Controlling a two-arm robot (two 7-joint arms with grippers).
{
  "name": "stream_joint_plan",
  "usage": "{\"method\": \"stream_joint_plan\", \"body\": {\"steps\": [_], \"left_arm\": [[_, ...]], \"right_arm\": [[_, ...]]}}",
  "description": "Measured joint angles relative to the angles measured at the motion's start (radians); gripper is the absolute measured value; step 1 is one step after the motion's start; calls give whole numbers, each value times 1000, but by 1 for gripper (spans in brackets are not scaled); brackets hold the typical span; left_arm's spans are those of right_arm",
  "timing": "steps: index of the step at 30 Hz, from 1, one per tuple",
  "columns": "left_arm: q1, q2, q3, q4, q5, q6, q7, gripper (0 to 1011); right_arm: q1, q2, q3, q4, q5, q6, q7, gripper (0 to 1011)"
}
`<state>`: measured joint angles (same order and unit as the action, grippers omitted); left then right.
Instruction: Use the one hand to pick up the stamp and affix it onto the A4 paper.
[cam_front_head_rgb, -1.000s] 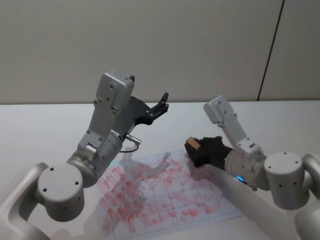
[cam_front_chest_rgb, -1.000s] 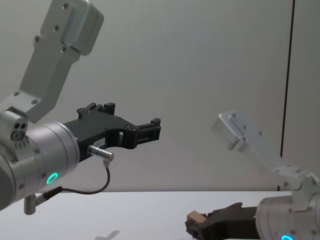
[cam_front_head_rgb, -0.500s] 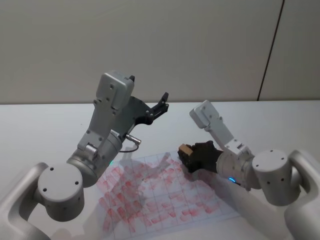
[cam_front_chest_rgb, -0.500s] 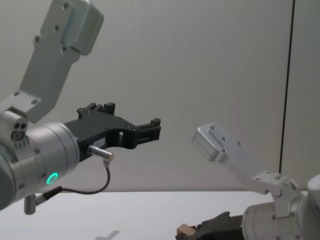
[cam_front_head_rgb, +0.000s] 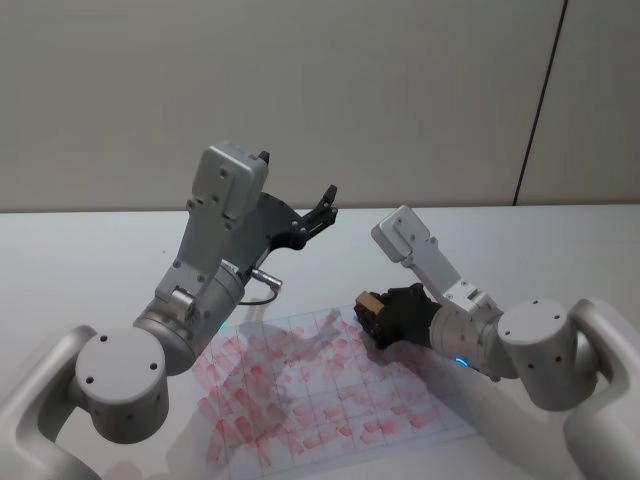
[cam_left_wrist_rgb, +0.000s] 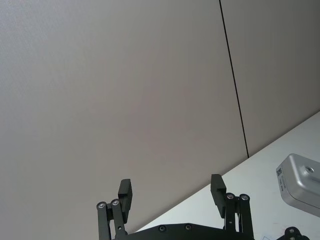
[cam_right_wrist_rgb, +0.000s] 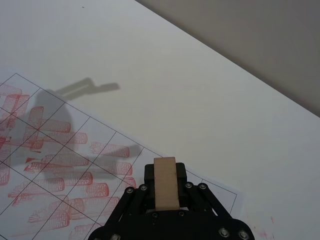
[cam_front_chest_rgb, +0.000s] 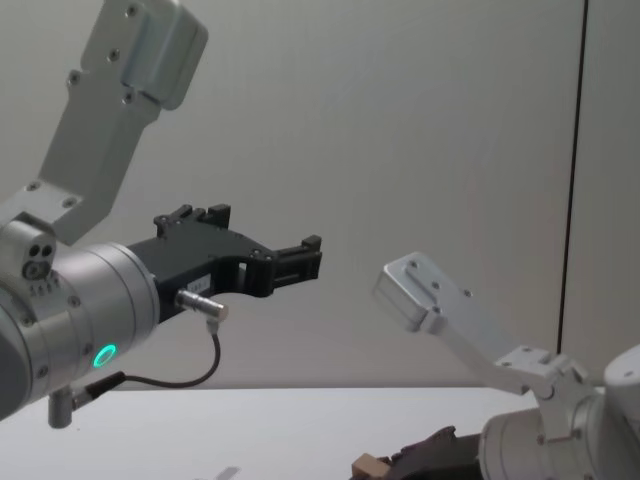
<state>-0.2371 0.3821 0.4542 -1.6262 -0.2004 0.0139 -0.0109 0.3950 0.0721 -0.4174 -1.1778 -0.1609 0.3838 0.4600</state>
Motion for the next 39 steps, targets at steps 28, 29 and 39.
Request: {"method": "stream_joint_plan", "body": {"steps": [28,29,39], "left_arm": [[0,0,0,0,0,0,0,1001],[0,0,0,0,0,0,0,1001],[0,0,0,0,0,0,0,1001]], "right_arm": [[-22,24,65,-90,217,-40,-70,220],[-25,28,72,-111,231,-43,-79,220],[-51,64,118,-242,308,-34,-151,220]]}}
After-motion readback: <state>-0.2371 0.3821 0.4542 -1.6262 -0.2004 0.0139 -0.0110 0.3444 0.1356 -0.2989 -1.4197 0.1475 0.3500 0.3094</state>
